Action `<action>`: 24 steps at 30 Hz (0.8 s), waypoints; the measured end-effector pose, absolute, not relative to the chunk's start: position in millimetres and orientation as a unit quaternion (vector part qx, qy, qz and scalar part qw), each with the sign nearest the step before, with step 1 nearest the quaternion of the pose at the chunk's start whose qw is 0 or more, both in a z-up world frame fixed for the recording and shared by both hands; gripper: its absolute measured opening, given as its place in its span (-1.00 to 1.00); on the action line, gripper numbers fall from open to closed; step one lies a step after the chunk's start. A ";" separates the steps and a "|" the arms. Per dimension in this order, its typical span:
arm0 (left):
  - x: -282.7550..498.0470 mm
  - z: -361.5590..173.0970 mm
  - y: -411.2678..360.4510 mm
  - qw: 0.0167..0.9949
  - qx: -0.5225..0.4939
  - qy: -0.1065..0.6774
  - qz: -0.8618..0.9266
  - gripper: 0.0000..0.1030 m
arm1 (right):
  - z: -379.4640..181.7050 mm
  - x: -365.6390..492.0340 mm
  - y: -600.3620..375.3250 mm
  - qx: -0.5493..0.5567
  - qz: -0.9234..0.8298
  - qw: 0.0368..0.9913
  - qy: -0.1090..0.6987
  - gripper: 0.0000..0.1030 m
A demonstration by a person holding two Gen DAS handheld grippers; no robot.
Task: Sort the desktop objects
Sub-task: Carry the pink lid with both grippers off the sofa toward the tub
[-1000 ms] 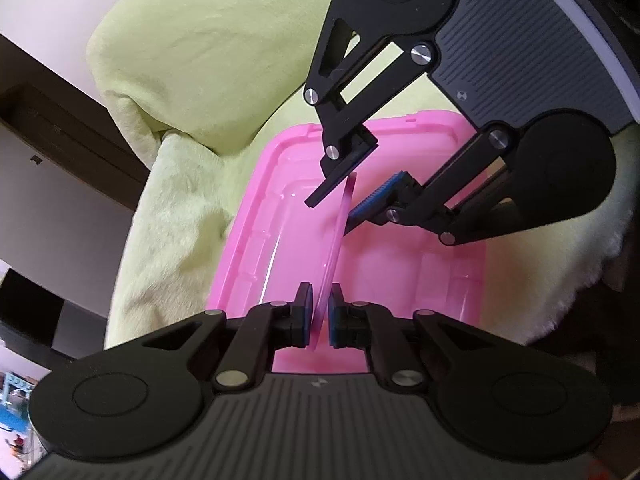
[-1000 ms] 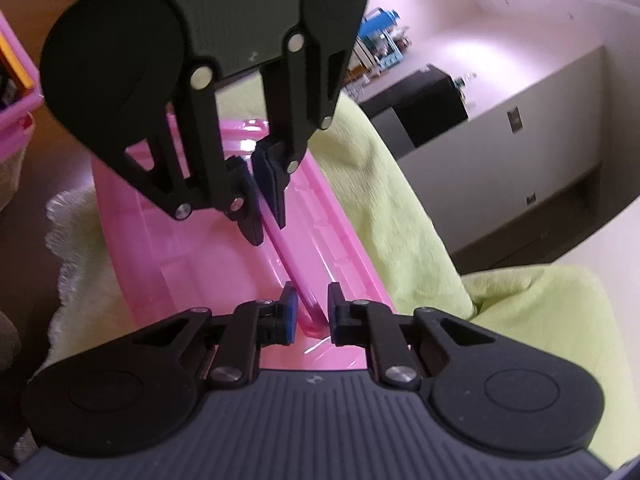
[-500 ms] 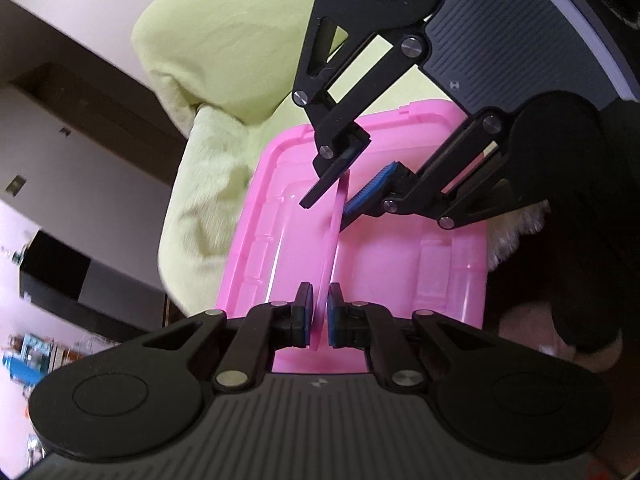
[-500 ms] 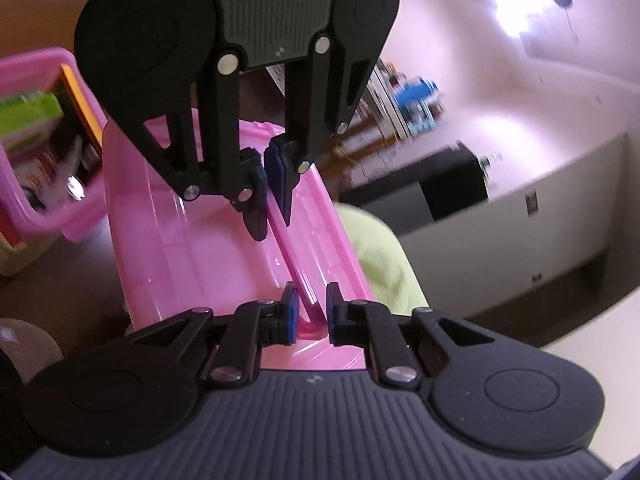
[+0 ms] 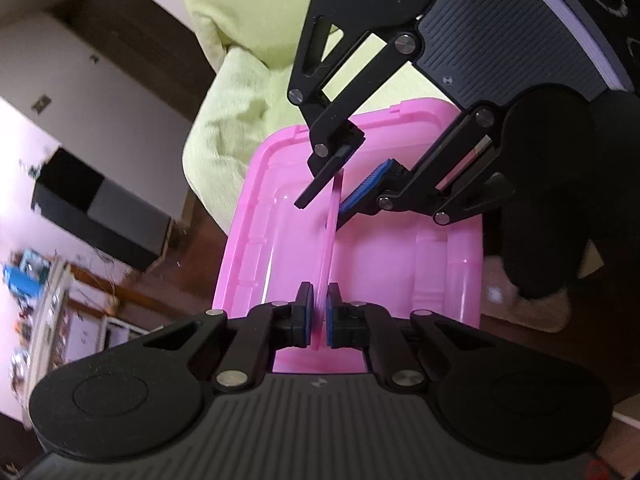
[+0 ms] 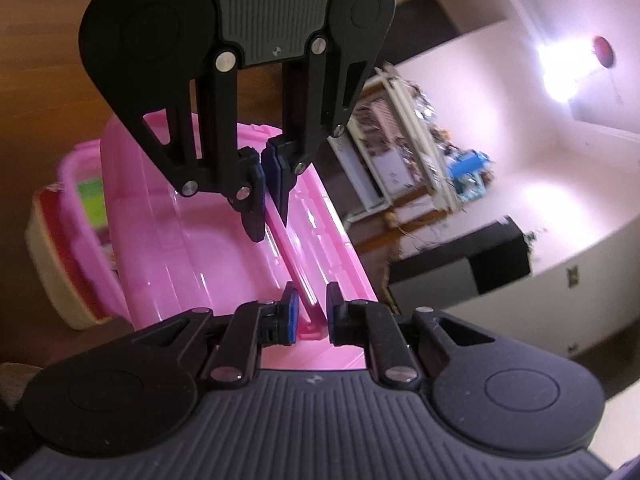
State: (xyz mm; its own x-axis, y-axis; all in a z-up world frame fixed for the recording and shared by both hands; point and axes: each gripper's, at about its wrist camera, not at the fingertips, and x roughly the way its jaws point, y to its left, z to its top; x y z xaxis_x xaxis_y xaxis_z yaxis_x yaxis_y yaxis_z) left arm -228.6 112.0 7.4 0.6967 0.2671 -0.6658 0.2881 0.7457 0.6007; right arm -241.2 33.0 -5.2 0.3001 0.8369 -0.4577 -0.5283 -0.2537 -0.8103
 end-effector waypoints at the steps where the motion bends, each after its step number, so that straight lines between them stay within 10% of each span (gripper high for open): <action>1: -234.3 6.5 109.7 0.849 0.351 0.395 -0.005 -0.92 | -5.4 -245.0 30.9 -0.546 0.583 0.586 -0.138 -0.80; 24: -306.0 -71.6 89.8 0.844 0.155 0.513 0.016 -0.92 | -79.0 -271.9 37.3 -0.574 0.707 0.412 -0.013 -0.80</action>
State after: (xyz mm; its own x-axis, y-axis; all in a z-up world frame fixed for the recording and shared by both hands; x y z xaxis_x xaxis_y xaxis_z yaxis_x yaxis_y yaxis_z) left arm -306.0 89.8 -71.6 0.4738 0.1852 -0.8610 0.1323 0.9516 0.2775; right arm -271.9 37.3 -79.0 -0.0012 0.5983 -0.8012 -0.5687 -0.6595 -0.4916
